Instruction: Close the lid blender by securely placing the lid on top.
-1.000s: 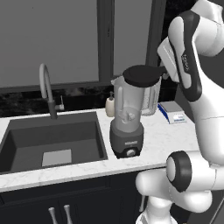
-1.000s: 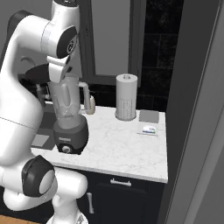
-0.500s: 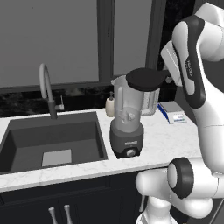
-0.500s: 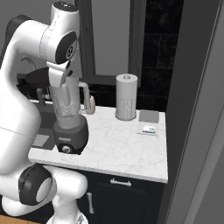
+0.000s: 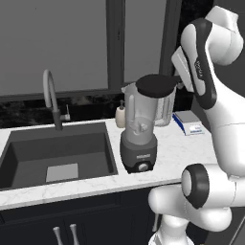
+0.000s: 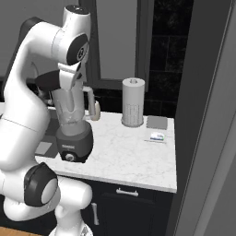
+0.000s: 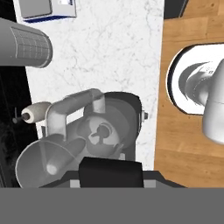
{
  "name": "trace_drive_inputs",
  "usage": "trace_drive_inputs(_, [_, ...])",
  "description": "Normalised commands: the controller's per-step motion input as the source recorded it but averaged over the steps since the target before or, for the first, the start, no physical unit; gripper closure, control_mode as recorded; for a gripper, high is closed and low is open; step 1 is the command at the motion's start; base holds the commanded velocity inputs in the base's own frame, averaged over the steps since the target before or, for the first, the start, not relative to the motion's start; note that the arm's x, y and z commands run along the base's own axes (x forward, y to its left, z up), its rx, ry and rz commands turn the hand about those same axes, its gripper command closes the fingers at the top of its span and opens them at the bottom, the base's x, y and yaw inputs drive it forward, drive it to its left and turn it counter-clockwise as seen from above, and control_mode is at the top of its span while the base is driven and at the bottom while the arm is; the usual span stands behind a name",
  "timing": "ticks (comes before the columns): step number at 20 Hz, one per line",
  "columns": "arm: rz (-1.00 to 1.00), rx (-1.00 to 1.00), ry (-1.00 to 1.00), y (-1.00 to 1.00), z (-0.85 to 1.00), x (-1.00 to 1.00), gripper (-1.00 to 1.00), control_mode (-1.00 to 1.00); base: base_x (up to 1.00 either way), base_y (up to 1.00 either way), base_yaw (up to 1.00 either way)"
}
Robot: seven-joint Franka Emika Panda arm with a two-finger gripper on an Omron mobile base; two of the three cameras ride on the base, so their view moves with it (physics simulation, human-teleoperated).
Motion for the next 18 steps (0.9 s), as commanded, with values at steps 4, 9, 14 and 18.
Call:
trace_drive_inputs(4, [0.02,0.00,0.11,0.00,-0.16,0.10,1.00,-1.00,0.00,0.00,0.00])
trace_drive_inputs(9, [0.04,0.00,0.07,0.00,-0.13,0.14,1.00,-1.00,0.00,0.00,0.00])
trace_drive_inputs(14, [0.05,0.00,0.00,0.00,0.00,0.32,1.00,-1.00,0.00,0.00,0.00])
trace_drive_inputs(18, [0.02,0.00,0.00,0.00,0.00,0.42,1.00,-1.00,0.00,0.00,0.00])
